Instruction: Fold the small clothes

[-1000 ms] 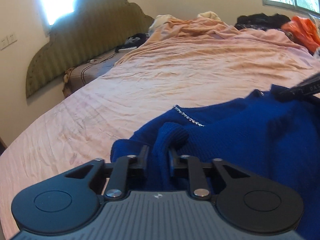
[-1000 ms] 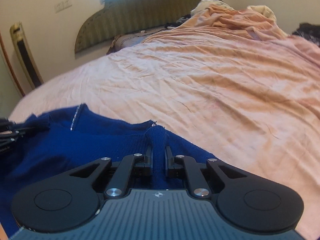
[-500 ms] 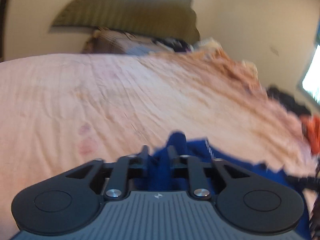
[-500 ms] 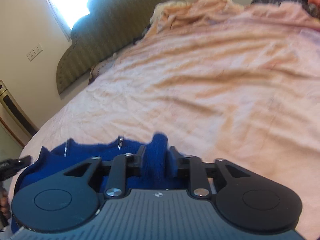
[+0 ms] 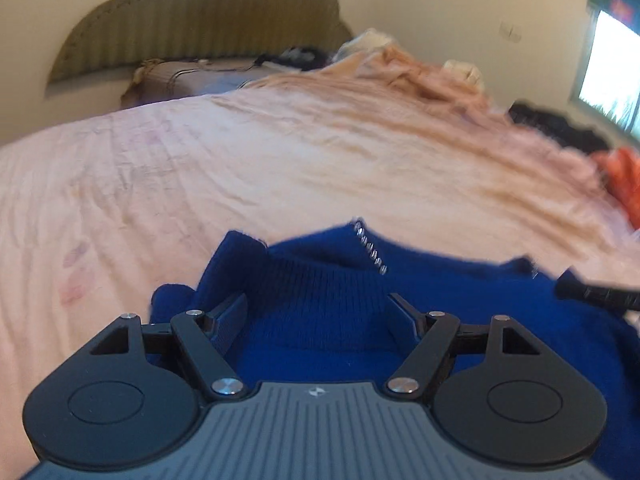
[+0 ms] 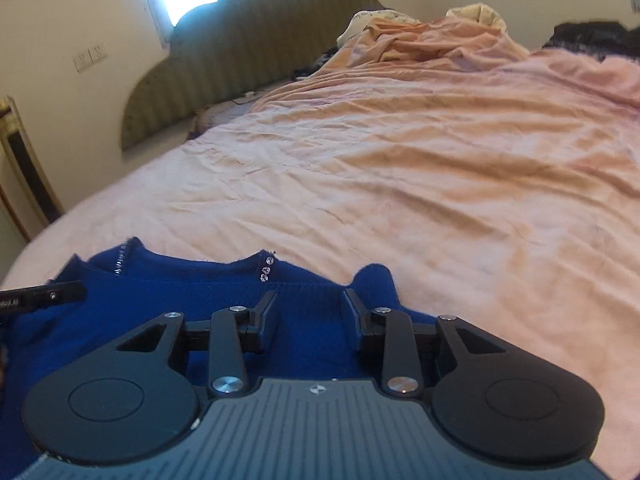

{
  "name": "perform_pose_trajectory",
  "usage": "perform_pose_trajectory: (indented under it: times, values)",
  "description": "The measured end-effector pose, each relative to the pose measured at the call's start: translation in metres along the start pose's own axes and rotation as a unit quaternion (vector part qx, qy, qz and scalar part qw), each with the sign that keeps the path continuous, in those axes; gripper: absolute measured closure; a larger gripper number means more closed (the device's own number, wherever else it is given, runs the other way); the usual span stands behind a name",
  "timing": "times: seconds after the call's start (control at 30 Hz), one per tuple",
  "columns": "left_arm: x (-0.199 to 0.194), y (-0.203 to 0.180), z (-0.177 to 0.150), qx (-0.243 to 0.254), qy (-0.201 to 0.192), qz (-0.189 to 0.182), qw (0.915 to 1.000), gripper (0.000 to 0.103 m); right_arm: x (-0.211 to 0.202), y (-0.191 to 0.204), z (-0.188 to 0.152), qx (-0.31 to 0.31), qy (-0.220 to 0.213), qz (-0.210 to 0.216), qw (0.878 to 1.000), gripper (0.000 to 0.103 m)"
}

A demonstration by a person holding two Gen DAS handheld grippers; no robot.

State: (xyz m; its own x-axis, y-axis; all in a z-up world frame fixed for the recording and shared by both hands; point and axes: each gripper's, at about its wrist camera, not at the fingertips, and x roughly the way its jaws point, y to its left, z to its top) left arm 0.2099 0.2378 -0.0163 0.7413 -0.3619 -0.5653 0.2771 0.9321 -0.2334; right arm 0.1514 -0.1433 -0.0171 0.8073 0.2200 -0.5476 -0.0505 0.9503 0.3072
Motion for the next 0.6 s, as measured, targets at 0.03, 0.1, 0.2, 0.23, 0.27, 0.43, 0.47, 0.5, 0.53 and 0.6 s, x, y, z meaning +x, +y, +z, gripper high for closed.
perform_pose_trajectory:
  times: [0.03, 0.1, 0.2, 0.23, 0.27, 0.43, 0.47, 0.5, 0.53, 0.6]
  values:
    - [0.000, 0.007, 0.001, -0.012, -0.001, -0.014, 0.9998, 0.027, -0.002, -0.007, -0.001, 0.021, -0.004, 0.010, 1.000, 0.067]
    - [0.002, 0.017, 0.000, -0.034, -0.007, -0.040, 0.9986, 0.026, -0.002, -0.015, -0.001, 0.047, -0.007, 0.021, 0.999, 0.070]
    - [-0.002, 0.029, -0.001, -0.081, -0.024, -0.066, 0.9942, 0.026, -0.001, -0.016, -0.002, 0.050, -0.007, 0.025, 0.998, 0.070]
    - [-0.006, 0.030, -0.001, -0.093, -0.033, -0.071, 0.9926, 0.026, -0.001, -0.017, -0.002, 0.053, -0.007, 0.027, 0.998, 0.070]
    - [-0.017, 0.031, 0.000, -0.105, -0.049, -0.064, 0.9912, 0.026, -0.002, -0.018, -0.003, 0.058, -0.008, 0.030, 0.998, 0.070]
    - [-0.120, 0.054, -0.028, -0.239, -0.155, -0.015, 0.9585, 0.014, -0.003, -0.019, -0.004, 0.064, -0.009, 0.033, 0.997, 0.069]
    - [-0.140, 0.057, -0.040, -0.265, -0.160, -0.026, 0.9507, 0.014, -0.003, -0.020, -0.004, 0.065, -0.009, 0.033, 0.997, 0.069]
    - [-0.158, 0.059, -0.055, -0.291, -0.160, -0.033, 0.9428, 0.014, -0.003, -0.020, -0.003, 0.066, -0.010, 0.034, 0.997, 0.069]
    - [-0.172, 0.059, -0.071, -0.311, -0.156, -0.033, 0.9370, 0.014, -0.003, -0.019, -0.003, 0.066, -0.010, 0.034, 0.997, 0.069]
    - [-0.189, 0.056, -0.101, -0.344, -0.143, -0.026, 0.9276, 0.014, -0.004, -0.017, -0.003, 0.065, -0.010, 0.030, 0.997, 0.069]
